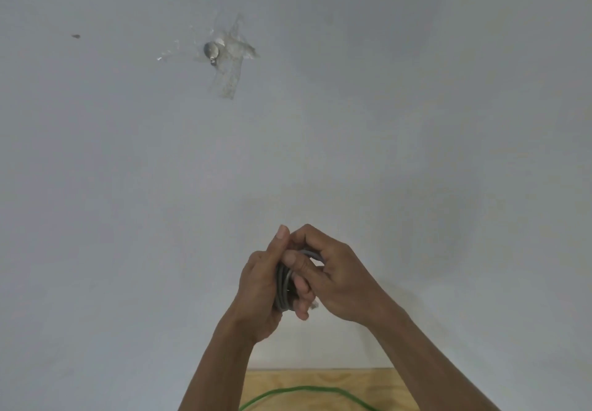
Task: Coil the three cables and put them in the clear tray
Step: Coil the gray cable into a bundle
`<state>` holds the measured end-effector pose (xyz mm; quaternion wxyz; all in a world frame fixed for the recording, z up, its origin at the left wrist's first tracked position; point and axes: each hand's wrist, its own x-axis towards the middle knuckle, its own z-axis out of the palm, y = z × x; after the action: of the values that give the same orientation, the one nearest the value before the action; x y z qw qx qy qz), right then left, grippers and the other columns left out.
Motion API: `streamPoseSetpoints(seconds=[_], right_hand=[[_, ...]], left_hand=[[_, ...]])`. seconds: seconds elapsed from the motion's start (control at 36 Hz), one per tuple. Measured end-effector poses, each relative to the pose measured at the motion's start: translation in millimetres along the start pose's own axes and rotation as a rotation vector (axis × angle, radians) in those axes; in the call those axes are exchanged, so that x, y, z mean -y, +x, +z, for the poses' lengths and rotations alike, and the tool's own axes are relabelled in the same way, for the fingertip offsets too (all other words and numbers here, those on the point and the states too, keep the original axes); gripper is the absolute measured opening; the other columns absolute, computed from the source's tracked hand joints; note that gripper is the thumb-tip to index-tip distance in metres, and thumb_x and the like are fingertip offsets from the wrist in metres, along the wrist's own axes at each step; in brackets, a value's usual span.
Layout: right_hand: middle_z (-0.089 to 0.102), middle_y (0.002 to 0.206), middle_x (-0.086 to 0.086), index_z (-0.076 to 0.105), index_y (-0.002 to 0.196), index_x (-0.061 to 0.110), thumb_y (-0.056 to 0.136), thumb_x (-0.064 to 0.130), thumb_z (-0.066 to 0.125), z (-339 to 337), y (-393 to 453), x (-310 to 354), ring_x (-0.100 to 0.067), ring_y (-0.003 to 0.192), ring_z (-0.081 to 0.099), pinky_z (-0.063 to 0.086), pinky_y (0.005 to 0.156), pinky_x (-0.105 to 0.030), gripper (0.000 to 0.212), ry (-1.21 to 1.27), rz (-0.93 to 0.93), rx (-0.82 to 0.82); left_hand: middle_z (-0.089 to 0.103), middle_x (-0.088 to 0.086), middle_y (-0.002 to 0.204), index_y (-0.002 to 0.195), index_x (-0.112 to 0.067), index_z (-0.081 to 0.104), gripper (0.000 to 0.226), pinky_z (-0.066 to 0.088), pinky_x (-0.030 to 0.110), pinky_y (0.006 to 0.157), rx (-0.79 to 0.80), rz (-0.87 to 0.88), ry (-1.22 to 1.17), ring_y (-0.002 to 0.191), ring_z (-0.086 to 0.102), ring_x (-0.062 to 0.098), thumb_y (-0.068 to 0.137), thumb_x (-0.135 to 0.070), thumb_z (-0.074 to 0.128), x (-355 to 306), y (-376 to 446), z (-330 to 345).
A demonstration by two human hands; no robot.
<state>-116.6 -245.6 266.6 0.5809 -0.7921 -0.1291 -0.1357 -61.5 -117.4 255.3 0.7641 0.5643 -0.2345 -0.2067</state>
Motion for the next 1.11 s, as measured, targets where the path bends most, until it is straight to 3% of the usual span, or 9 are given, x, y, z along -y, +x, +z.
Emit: streamPoseSetpoints(seconds=[0.19,0.39,0.61,0.72,0.81,0.89,0.97,1.03,1.11], right_hand=[[0.051,0.056,-0.002,0.057,0.092,0.029,0.104,0.028,0.053,4,0,-6,-0.028,0.044,0.062,0.053,0.052,-0.054,0.012,-0.012,-0.025,-0.028],[0.053,0.059,-0.001,0.058,0.095,0.025,0.104,0.030,0.053,2,4,-9,-0.022,0.043,0.056,0.051,0.052,-0.045,0.012,-0.031,-0.021,-0.052],[0.053,0.065,0.001,0.057,0.094,0.029,0.105,0.033,0.050,1,10,-21,-0.018,0.048,0.055,0.048,0.054,-0.027,0.013,-0.092,-0.024,-0.075],[0.064,0.077,0.000,0.056,0.097,0.026,0.105,0.031,0.048,6,11,-25,-0.018,0.062,0.061,0.052,0.058,-0.032,0.012,-0.167,-0.041,-0.132],[0.067,0.087,0.002,0.057,0.096,0.023,0.104,0.026,0.051,12,12,-28,-0.015,0.069,0.062,0.052,0.061,-0.030,0.011,-0.180,-0.064,-0.196],[0.064,0.089,0.005,0.057,0.092,0.024,0.102,0.023,0.055,20,11,-32,-0.009,0.068,0.060,0.050,0.061,-0.028,0.010,-0.198,-0.103,-0.271],[0.062,0.089,0.005,0.057,0.093,0.022,0.102,0.021,0.055,24,12,-34,-0.019,0.081,0.064,0.057,0.065,-0.038,0.009,-0.195,-0.153,-0.312],[0.063,0.087,0.005,0.057,0.093,0.022,0.102,0.020,0.055,20,12,-34,-0.020,0.082,0.065,0.058,0.065,-0.040,0.009,-0.162,-0.147,-0.325],[0.064,0.084,0.009,0.057,0.092,0.020,0.102,0.017,0.055,9,13,-35,-0.014,0.076,0.063,0.056,0.062,-0.033,0.010,-0.083,-0.105,-0.342]], left_hand=[[0.054,0.018,0.043,0.045,-0.001,0.058,0.074,0.045,0.026,0.044,-0.037,0.000,0.049,0.034,0.052,0.027,0.077,-0.068,0.060,4,4,-2],[0.052,0.014,0.042,0.048,-0.001,0.056,0.071,0.048,0.028,0.047,-0.153,0.016,0.006,0.038,0.052,0.027,0.081,-0.064,0.058,8,6,7],[0.051,0.014,0.047,0.051,0.000,0.062,0.063,0.044,0.025,0.040,-0.280,0.014,-0.024,0.034,0.050,0.027,0.073,-0.059,0.065,9,11,12],[0.055,0.021,0.054,0.057,0.007,0.065,0.069,0.044,0.028,0.044,-0.366,0.045,-0.017,0.039,0.051,0.029,0.073,-0.059,0.069,11,13,14],[0.049,0.020,0.053,0.056,0.013,0.056,0.072,0.040,0.030,0.043,-0.458,0.120,0.005,0.043,0.047,0.027,0.077,-0.054,0.073,9,14,12],[0.042,0.011,0.044,0.043,-0.002,0.048,0.066,0.038,0.027,0.040,-0.520,0.161,0.104,0.037,0.042,0.022,0.086,-0.048,0.068,7,15,8],[0.046,0.006,0.043,0.045,-0.008,0.052,0.065,0.041,0.027,0.042,-0.486,0.171,0.175,0.041,0.048,0.019,0.095,-0.049,0.055,7,10,8],[0.053,0.012,0.050,0.061,-0.001,0.064,0.059,0.048,0.030,0.048,-0.356,0.165,0.191,0.047,0.055,0.020,0.097,-0.047,0.052,6,3,4],[0.070,0.013,0.068,0.092,-0.003,0.072,0.033,0.059,0.045,0.071,-0.169,0.156,0.277,0.066,0.069,0.027,0.089,-0.036,0.065,6,-6,-10]])
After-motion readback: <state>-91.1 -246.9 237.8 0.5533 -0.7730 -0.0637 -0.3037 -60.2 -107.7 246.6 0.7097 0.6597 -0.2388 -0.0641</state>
